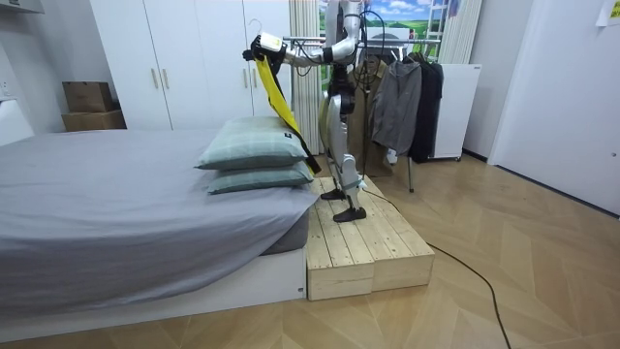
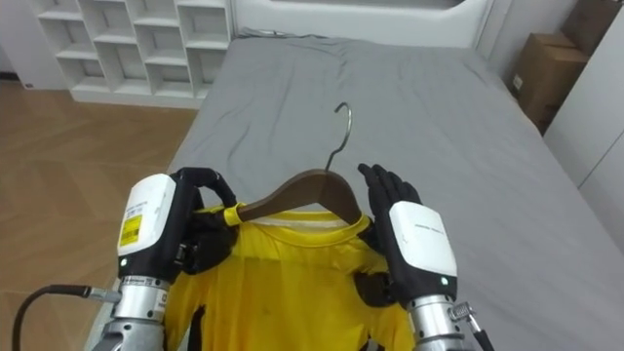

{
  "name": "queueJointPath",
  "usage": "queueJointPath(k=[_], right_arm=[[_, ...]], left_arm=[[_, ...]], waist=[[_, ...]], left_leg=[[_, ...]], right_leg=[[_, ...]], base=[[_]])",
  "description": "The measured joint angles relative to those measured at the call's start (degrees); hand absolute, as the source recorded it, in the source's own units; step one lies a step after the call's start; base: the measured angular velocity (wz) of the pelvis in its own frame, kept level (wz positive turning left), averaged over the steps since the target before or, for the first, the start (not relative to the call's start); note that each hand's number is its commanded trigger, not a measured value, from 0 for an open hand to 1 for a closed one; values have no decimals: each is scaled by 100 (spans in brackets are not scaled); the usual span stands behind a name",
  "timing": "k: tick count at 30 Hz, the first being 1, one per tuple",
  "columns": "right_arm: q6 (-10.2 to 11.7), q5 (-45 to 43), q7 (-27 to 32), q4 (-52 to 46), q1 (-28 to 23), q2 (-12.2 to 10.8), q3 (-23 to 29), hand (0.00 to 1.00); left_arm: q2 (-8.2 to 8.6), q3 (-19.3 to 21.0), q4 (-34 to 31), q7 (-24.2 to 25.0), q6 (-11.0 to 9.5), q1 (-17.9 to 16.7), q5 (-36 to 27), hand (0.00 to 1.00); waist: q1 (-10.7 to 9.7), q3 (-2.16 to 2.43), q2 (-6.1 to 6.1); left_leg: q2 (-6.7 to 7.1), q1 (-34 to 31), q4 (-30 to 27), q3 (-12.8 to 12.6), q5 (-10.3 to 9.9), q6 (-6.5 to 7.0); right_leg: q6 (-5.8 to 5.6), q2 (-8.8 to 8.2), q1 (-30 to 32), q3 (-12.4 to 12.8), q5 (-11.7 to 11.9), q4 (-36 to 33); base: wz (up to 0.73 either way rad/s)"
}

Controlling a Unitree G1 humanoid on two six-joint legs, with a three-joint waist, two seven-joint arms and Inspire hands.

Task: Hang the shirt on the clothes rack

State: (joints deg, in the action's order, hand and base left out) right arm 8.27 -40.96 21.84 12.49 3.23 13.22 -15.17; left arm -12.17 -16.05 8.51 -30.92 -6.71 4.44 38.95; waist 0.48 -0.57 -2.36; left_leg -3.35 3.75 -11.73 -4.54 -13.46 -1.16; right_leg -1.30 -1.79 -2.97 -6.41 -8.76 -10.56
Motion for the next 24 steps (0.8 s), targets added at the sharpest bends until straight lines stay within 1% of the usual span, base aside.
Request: queueJointPath(k=[3, 17, 21, 22, 23, 24], right_arm=[[44, 0, -2, 0, 1, 0, -3, 0], [45, -1, -214, 0, 5, -30, -72, 0], [42, 5, -305, 0, 5, -30, -57, 0], [41, 4, -330, 1, 5, -29, -52, 4], [41, 4, -331, 1, 5, -30, -52, 11], [41, 6, -333, 1, 5, -30, -52, 25]], left_arm=[[-1, 0, -2, 5, -10, 0, 1, 100], [-21, -45, -5, 36, -10, -1, 3, 100], [-26, -26, -5, 115, -9, -1, 2, 100], [-28, -16, -4, 143, -9, -1, 1, 100], [-28, -14, -4, 146, -9, -1, 1, 100], [-27, -12, -5, 150, -9, -1, 3, 100]], waist=[[0, -1, -11], [33, -1, -25], [67, -3, -56], [84, -2, -67], [94, -2, -73], [115, -2, -81]], left_leg=[[-1, -1, 2, 0, 0, 0], [0, -1, 4, -3, 0, 0], [0, -2, 6, -3, 0, 0], [0, -3, 6, -3, 0, 0], [0, -3, 7, -3, 0, 0], [0, -3, 7, -3, 0, 0]], right_leg=[[0, 0, 0, -5, 0, 3], [0, 1, 0, 2, 0, 5], [0, 1, 0, 1, 0, 6], [0, 1, 0, 1, 0, 6], [0, 1, 0, 1, 0, 6], [0, 1, 0, 1, 0, 6]], base=[[0], [0], [0], [0], [0], [0]])
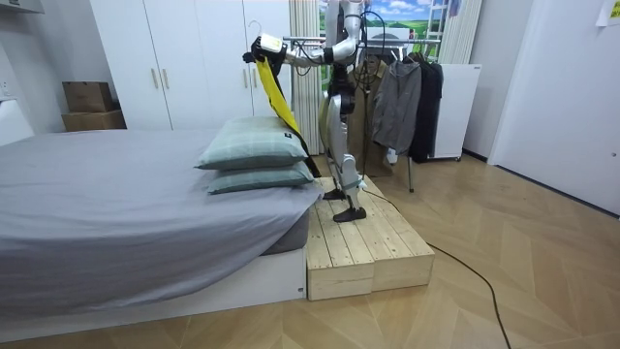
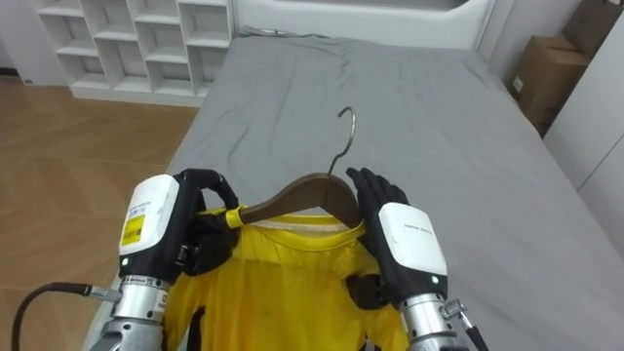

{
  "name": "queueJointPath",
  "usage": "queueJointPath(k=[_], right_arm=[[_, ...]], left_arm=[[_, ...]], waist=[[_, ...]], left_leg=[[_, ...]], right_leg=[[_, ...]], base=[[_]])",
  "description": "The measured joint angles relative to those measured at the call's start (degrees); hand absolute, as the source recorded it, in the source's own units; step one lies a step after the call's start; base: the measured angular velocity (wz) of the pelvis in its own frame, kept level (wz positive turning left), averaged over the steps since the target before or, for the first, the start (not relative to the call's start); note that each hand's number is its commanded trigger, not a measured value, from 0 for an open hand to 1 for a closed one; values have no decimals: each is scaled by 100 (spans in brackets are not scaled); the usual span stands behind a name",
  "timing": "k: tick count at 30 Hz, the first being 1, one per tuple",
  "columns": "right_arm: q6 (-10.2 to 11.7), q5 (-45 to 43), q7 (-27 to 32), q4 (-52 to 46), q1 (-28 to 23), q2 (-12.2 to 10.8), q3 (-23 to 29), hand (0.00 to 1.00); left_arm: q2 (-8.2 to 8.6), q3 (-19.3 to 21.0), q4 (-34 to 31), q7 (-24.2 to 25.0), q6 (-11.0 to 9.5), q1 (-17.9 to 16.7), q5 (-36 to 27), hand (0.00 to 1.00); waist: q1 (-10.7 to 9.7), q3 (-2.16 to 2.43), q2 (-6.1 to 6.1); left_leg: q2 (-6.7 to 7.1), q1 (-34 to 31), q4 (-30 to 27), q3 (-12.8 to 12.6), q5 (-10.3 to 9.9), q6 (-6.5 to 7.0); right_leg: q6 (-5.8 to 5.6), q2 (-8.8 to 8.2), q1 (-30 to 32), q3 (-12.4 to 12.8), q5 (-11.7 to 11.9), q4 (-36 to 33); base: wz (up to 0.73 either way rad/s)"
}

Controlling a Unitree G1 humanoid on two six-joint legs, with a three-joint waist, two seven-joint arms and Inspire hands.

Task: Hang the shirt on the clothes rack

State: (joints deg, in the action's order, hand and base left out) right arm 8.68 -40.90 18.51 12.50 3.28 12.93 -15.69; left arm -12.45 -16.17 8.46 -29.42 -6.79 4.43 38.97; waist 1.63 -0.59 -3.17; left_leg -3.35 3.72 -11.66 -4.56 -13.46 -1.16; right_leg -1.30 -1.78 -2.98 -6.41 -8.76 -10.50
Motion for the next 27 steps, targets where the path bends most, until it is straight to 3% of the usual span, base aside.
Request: queueJointPath(k=[1, 2, 3, 4, 5, 6, 27], right_arm=[[0, 9, -8, 0, 0, 0, 0, 44], [0, 10, -37, 0, 0, 0, 4, 50], [0, 10, -48, 0, 0, 0, 5, 69], [0, 10, -59, 0, 1, -1, 5, 73], [0, 11, -66, 0, 1, -1, 5, 95], [-2, 11, -88, 0, 2, -1, 8, 100], [-60, 362, -383, 19, 2, -187, 12, 100]], left_arm=[[1, 4, 0, 7, 0, 0, 0, 100], [1, 10, 0, 18, 1, -1, 1, 100], [1, 14, 0, 23, 2, -1, 2, 100], [-1, 18, 0, 32, 2, -1, 2, 100], [-2, 18, 0, 33, 2, -1, 2, 100], [-6, 18, 0, 36, 2, -1, 2, 100], [9, 37, 0, 224, 8, -1, 46, 100]], waist=[[16, 0, -8], [23, -1, -13], [29, -1, -14], [39, -1, -13], [42, -1, -13], [43, -2, -15], [37, -26, -55]], left_leg=[[0, 0, 1, 1, 0, 0], [0, -1, 3, 1, 0, 0], [0, -1, 3, 2, 0, 0], [0, -1, 4, 3, 0, 0], [0, -2, 5, 3, 0, 0], [0, -3, 9, 4, 0, 0], [7, -4, 87, 15, 0, 0]], right_leg=[[0, 0, -1, -1, 0, 0], [0, 0, -1, -2, 0, 0], [0, 0, -1, -2, 0, 0], [0, 0, -2, -4, 0, 0], [0, -1, -2, -4, 0, 0], [0, -1, -2, -5, 0, 0], [0, 2, -12, -17, 0, 99]], base=[[0], [0], [0], [0], [0], [0], [0]])
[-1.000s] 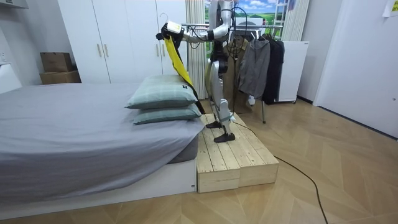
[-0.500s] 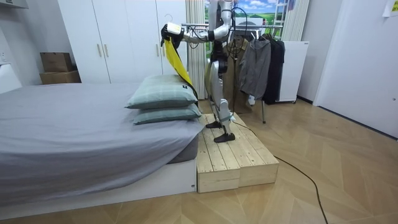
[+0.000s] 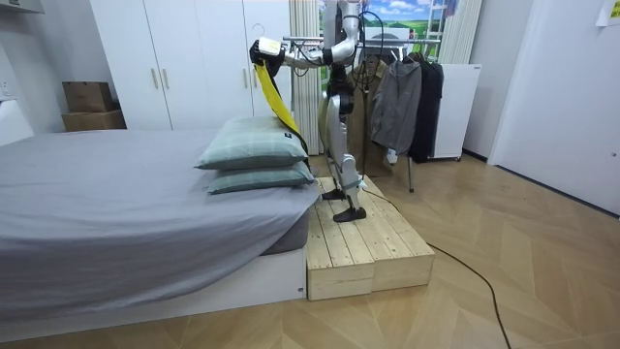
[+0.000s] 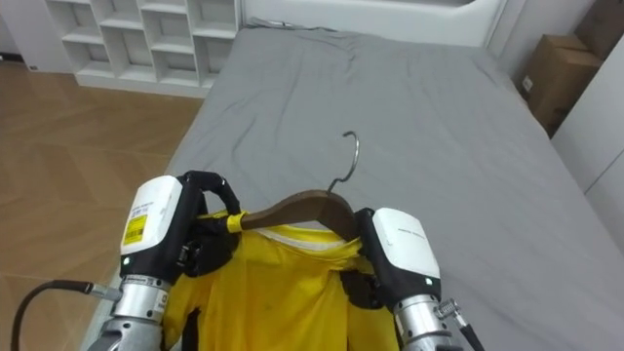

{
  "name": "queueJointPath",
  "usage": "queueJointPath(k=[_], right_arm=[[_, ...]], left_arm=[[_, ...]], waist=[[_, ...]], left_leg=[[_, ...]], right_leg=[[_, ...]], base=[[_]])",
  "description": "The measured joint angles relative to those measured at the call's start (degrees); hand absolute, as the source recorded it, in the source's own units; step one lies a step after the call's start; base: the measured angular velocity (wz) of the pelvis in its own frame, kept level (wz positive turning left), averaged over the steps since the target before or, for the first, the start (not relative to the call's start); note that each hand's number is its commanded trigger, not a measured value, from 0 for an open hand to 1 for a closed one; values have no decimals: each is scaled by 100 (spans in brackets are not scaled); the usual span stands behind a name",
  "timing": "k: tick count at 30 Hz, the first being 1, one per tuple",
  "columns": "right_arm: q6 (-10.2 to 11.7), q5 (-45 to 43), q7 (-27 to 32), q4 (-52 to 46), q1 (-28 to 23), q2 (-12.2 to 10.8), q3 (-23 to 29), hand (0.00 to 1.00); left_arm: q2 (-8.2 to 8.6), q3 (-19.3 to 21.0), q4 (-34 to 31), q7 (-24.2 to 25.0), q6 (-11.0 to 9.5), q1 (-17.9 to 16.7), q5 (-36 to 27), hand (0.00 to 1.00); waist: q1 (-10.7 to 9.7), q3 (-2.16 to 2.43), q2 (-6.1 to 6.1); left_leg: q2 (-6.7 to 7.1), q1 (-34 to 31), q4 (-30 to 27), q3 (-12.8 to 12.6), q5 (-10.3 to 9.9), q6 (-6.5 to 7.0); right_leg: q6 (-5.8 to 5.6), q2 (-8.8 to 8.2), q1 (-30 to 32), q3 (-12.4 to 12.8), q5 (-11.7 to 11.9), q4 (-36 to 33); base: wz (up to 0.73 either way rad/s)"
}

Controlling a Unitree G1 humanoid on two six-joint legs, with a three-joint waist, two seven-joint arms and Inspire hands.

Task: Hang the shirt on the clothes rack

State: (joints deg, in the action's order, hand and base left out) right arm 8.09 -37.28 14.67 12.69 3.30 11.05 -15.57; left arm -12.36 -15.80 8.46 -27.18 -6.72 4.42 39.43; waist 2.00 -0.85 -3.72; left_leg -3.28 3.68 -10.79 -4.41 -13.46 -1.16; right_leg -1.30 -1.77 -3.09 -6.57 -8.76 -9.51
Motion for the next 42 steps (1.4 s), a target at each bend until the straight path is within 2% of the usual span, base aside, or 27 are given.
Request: queueJointPath(k=[12, 20, 21, 22, 23, 24, 29, 33, 34, 35, 36, 37, 38, 39, 40, 41, 42], right_arm=[[2, 99, -29, 8, -1, 3, -1, 100], [2, 96, 20, 16, -1, 8, -4, 100], [2, 96, 21, 16, -1, 8, -4, 100], [2, 96, 27, 17, -1, 8, -4, 100], [2, 96, 33, 18, -1, 8, -4, 100], [2, 96, 44, 20, -1, 8, -4, 100], [17, 33, 45, 47, -1, 7, -141, 100], [62, -126, 45, 243, -1, 7, -158, 100], [63, -151, 39, 284, -11, -4, -161, 100], [69, -160, 36, 285, -16, -17, -161, 100], [84, -188, 19, 270, 37, -97, -181, 100], [89, -182, 20, 229, 54, -115, -229, 100], [73, -179, 20, 238, 39, -110, -246, 100], [38, -150, 8, 287, 0, -119, -250, 100], [-36, -151, -57, 309, 0, -76, -235, 100], [-62, -142, -70, 309, 1, -41, -223, 100], [-68, -137, -106, 332, -6, 16, -193, 100]], left_arm=[[14, 0, 0, 27, 3, 0, 7, 100], [37, -10, 0, 27, 15, 0, 17, 100], [38, -9, 0, 27, 15, 0, 19, 89], [41, -9, 0, 27, 15, 0, 21, 56], [43, -9, 0, 27, 15, 0, 22, 56], [46, -9, 0, 27, 15, 0, 23, 0], [170, -32, 0, 27, 2, 15, 26, 0], [258, -138, 0, 38, -2, 55, 8, 0], [231, -176, 0, 77, -2, 54, 14, 0], [204, -204, 0, 84, -10, 54, 12, 0], [110, -170, -15, 96, -15, 58, 17, 0], [91, -62, -1, 167, 14, 61, 15, 0], [83, -61, 11, 227, 25, 57, 15, 0], [135, -97, 10, 361, 21, 58, -6, 0], [175, -161, 11, 438, 15, 64, -34, 0], [171, -230, 11, 442, 14, 74, -46, 0], [151, -349, 11, 449, 2, 66, -52, 0]], waist=[[-20, -12, 31], [-42, -18, 143], [-44, -18, 143], [-48, -18, 143], [-49, -18, 143], [-49, -18, 142], [-41, -18, 140], [-29, -18, 141], [-30, -31, 155], [-33, -35, 158], [-11, -14, 89], [-94, 6, 18], [-180, 12, 23], [-273, 12, 24], [-346, 2, 6], [-347, -6, -6], [-310, -14, -55]], left_leg=[[11, 11, 4, 69, 0, 0], [7, 21, 3, 151, 0, -1], [6, 24, 3, 158, 0, -1], [6, 27, 4, 163, 0, -1], [6, 27, 4, 164, 0, -1], [6, 31, 4, 168, 0, -1], [5, 83, 15, 222, 0, 0], [-25, 216, 56, 388, 7, 8], [-91, 326, 100, 724, 18, 10], [-140, 361, 111, 958, 17, 9], [-204, 323, 96, 1195, 7, -8], [-233, 203, 33, 1150, -75, -129], [-247, 196, 26, 1070, -99, -169], [-255, 192, 9, 786, -116, -194], [-209, 98, 53, 637, -122, -215], [-158, -23, 121, 600, -105, -191], [-41, -245, 119, 463, 113, 14]], right_leg=[[0, -1, -77, -27, 0, 103], [0, 7, -88, -42, 0, 97], [0, 9, -88, -42, 0, 96], [0, 9, -88, -41, 0, 96], [0, 9, -88, -40, 0, 96], [0, 9, -88, -37, 0, 94], [0, 17, -96, -4, 0, 57], [13, 49, -56, -7, -17, -182], [47, 96, 142, -11, -142, -538], [118, 154, 241, 50, -279, -623], [312, 412, 412, 378, -130, -47], [396, 445, 437, 161, 350, 170], [401, 451, 403, 155, 359, 166], [403, 459, 331, 188, 359, 166], [403, 427, 269, 536, 359, 175], [390, 390, 258, 778, 351, 176], [313, 297, 241, 1032, 310, 152]], base=[[0], [2], [0], [0], [0], [0], [-3], [-6], [-21], [-41], [-34], [-18], [24], [44], [44], [43], [30]])
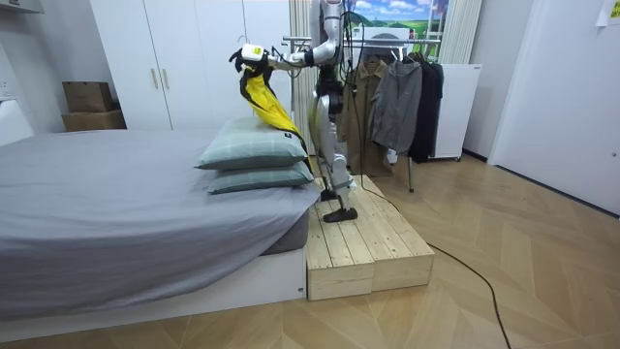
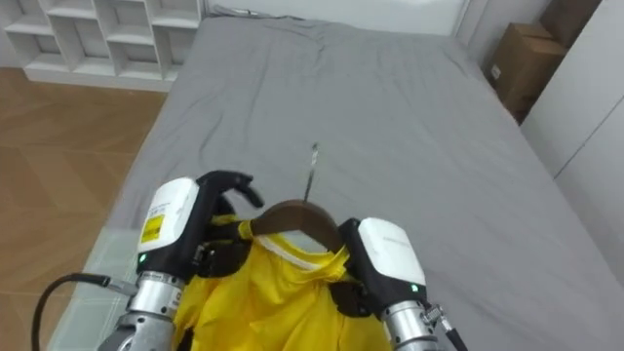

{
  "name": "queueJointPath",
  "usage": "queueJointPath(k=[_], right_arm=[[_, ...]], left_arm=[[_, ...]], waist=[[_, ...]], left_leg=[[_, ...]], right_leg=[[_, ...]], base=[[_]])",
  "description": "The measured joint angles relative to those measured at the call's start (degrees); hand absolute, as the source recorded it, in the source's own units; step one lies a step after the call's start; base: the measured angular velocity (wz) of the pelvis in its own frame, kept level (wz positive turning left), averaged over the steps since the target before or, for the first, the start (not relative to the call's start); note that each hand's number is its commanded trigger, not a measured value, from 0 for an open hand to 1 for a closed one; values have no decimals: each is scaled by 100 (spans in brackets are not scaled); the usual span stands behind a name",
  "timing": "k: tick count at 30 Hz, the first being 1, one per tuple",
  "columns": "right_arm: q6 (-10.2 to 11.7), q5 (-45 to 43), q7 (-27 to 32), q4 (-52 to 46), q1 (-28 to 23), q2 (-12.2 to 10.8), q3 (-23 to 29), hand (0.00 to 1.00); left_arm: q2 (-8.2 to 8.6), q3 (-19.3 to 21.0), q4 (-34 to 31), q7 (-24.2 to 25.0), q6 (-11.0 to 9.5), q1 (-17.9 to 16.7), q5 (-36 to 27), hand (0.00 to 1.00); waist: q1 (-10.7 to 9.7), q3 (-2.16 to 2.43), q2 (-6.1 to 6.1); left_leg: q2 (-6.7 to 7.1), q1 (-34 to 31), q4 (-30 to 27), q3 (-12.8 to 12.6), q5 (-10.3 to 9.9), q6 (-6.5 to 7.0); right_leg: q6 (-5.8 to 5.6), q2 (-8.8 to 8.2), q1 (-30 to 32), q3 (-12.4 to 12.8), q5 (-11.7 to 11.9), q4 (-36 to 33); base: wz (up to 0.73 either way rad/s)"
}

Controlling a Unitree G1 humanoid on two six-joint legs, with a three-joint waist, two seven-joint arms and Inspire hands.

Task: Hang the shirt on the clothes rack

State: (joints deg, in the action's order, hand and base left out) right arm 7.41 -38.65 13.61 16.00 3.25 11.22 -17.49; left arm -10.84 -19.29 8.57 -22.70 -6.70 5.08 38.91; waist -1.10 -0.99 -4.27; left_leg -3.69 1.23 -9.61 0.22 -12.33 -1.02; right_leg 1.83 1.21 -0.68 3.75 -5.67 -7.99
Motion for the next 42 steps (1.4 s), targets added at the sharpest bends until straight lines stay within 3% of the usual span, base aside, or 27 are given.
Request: queueJointPath(k=[1, 2, 5, 7, 9, 18, 23, 25, 32, 34, 38, 42], right_arm=[[4, -38, -60, 12, -4, 45, 28, 100], [5, -64, -67, 11, 0, 35, 34, 100], [22, -218, -89, -18, -5, 6, 16, 100], [-22, -248, -91, -23, -10, 10, 22, 100], [-83, -246, -95, -23, -11, 8, 27, 100], [-135, -234, -126, 26, -18, 12, 279, 100], [-135, -236, -126, 26, -132, 11, 432, 100], [-134, -232, -120, 128, -141, 14, 483, 100], [-135, -202, 31, 153, -173, 29, 536, 100], [-136, -183, 93, 219, -171, 33, 603, 100], [-135, -181, 191, 364, -173, 35, 788, 100], [-114, -159, 251, 378, -179, 61, 1101, 100]], left_arm=[[-10, -83, 8, 4, 10, -33, 2, 0], [-39, -113, 8, 20, 12, -33, -1, 0], [-173, -83, 8, 68, 25, -36, -133, 0], [-155, -48, 86, 91, 31, -40, -275, 0], [-147, -14, 187, 111, 31, -53, -387, 0], [-98, 166, 770, 213, 46, -120, -586, 0], [-33, 167, 795, 293, 50, -120, -564, 0], [-23, 163, 795, 304, 59, -125, -571, 0], [-44, 146, 791, 300, 59, -239, -739, 0], [-49, 145, 844, 301, 70, -262, -828, 0], [-121, 171, 843, 300, 77, -276, -843, 0], [-140, 367, 841, 286, 75, -375, -815, 0]], waist=[[12, 11, -6], [35, -1, 12], [166, -23, 81], [87, -25, 193], [83, -22, 222], [11, -19, 231], [-35, 58, 340], [-24, 80, 386], [-248, 81, 371], [-308, 59, 327], [-315, 22, 248], [-317, 21, 246]], left_leg=[[45, 82, -19, -146, 142, 38], [59, 110, -18, -164, 149, 48], [145, 234, -10, -140, 147, 49], [221, 257, -1, -189, 147, 50], [231, 276, -1, -218, 147, 51], [215, 270, -15, -333, 143, 59], [221, 284, -23, -345, 142, 77], [214, 362, -8, -476, 152, 92], [217, 404, -9, -581, 162, 109], [217, 452, -5, -624, 162, 109], [216, 502, 8, -673, 161, 109], [210, 513, 17, -796, 160, 109]], right_leg=[[-90, -37, -11, -88, -55, -46], [-117, -30, -9, -168, -74, -78], [-124, -79, -109, -419, -78, -53], [-128, -117, -142, -415, -80, -67], [-139, -127, -153, -417, -87, -67], [-151, -106, -130, -410, -102, -67], [-150, -109, -128, -408, -102, -124], [-152, -118, -133, -369, -109, -188], [-153, -124, -155, -273, -110, -200], [-161, -123, -188, -234, -115, -200], [-164, -118, -186, -186, -116, -201], [-169, -106, -142, -85, -119, -228]], base=[[23], [0], [-15], [2], [-9], [-5], [-1], [-15], [-8], [-7], [-6], [-11]])
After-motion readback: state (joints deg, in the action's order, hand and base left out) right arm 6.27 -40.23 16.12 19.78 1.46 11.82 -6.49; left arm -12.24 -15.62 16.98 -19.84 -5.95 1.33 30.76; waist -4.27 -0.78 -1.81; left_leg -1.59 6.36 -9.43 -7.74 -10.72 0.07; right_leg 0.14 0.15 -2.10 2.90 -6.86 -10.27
